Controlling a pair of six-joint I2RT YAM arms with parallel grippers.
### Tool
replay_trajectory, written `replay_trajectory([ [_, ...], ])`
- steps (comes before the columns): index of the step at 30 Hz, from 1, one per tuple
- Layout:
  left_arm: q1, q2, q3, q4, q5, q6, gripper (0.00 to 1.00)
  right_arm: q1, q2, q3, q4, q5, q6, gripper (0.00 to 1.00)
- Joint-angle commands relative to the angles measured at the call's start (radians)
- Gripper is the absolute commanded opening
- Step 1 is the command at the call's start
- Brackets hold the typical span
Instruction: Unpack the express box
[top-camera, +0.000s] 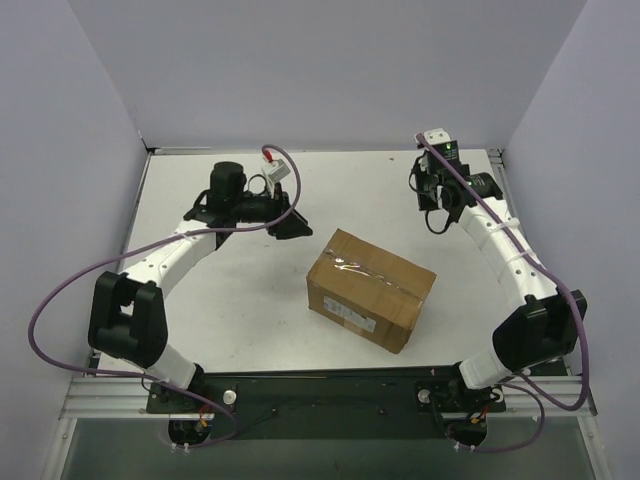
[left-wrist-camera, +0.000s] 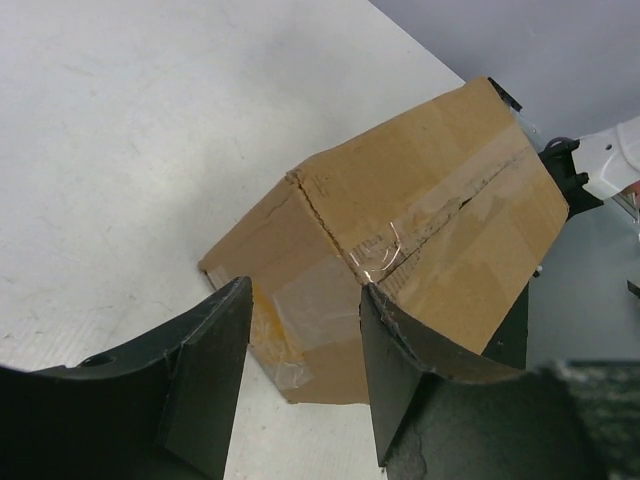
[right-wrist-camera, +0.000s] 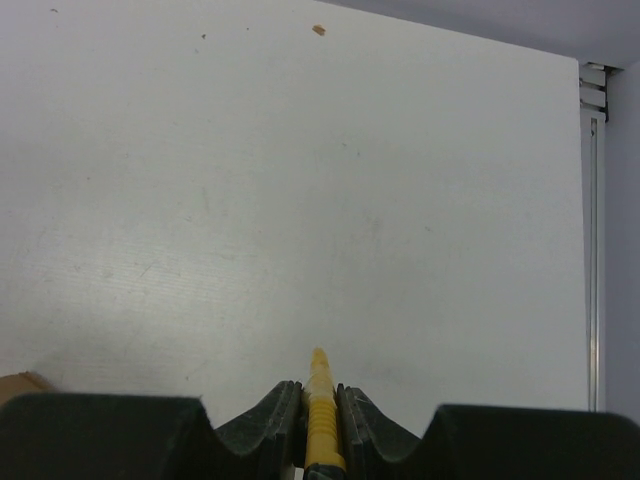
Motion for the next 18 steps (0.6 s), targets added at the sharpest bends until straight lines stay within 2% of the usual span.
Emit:
replay_trajectory([
  [1, -0.062, 0.000, 0.045, -0.049, -0.071, 0.032, 0.57, -0.021, -0.098, -0.057, -0.011, 0.012, 0.015, 0.00],
  [5, -0.117, 0.032, 0.065, -0.041, -0.115, -0.001, 0.59, -0.036, -0.137, -0.111, -0.008, -0.005, 0.021, 0.00],
  [10, -0.131, 0.085, 0.055, 0.083, -0.075, -0.165, 0.65, -0.042, -0.169, -0.155, -0.005, -0.019, 0.021, 0.00],
  [18, -0.146, 0.168, 0.106, 0.006, -0.143, -0.184, 0.65, -0.057, -0.215, -0.212, 0.001, -0.034, 0.021, 0.00],
])
